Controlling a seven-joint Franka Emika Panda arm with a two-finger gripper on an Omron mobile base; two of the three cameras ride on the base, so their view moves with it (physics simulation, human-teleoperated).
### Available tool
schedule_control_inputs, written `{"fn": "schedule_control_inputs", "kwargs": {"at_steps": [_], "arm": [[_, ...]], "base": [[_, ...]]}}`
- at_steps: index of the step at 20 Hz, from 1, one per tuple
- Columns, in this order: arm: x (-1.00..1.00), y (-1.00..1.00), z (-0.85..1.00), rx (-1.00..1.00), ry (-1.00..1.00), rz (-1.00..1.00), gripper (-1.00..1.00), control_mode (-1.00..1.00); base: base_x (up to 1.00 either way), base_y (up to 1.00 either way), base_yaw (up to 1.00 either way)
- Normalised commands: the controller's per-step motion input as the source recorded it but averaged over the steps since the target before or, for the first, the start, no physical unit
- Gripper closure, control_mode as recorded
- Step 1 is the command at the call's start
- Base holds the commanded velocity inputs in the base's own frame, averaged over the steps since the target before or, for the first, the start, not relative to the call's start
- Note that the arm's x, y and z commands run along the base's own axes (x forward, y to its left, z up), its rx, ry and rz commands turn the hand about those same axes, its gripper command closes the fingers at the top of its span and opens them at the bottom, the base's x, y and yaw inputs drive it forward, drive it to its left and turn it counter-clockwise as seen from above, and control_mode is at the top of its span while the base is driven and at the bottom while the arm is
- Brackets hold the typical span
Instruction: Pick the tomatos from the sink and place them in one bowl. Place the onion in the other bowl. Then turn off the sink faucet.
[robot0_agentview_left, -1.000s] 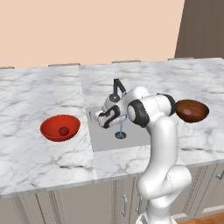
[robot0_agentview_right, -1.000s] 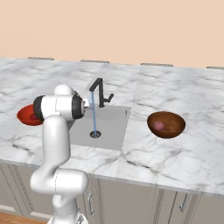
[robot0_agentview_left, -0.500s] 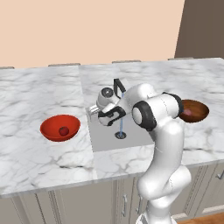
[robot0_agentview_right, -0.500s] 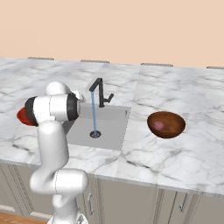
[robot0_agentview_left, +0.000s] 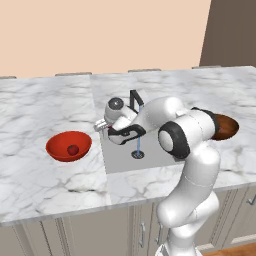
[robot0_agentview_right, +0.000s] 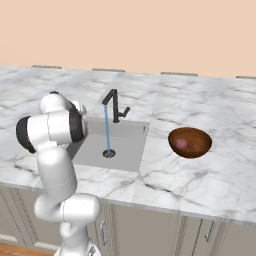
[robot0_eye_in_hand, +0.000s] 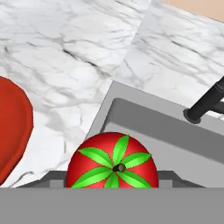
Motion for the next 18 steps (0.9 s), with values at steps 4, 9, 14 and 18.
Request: {"fn": "schedule_control_inputs", "kwargs": {"at_steps": [4,9,14,18], "arm": [[-0.36,0.02,0.27,0.00,0.02,-0.01,1.00,-1.00],[-0.47,0.06,0.09,0.05,0.00,0.01,1.00,-1.00],[-0.31,0.23,0.11,0.04,0.01,0.00,1.00,-1.00],[-0.29,0.39,0.13,0.00,0.04,0.00,1.00,-1.00]], "base": [[0.00,0.00,0.00],[0.00,0.00,0.00],[0.00,0.00,0.00],[0.00,0.00,0.00]]}}
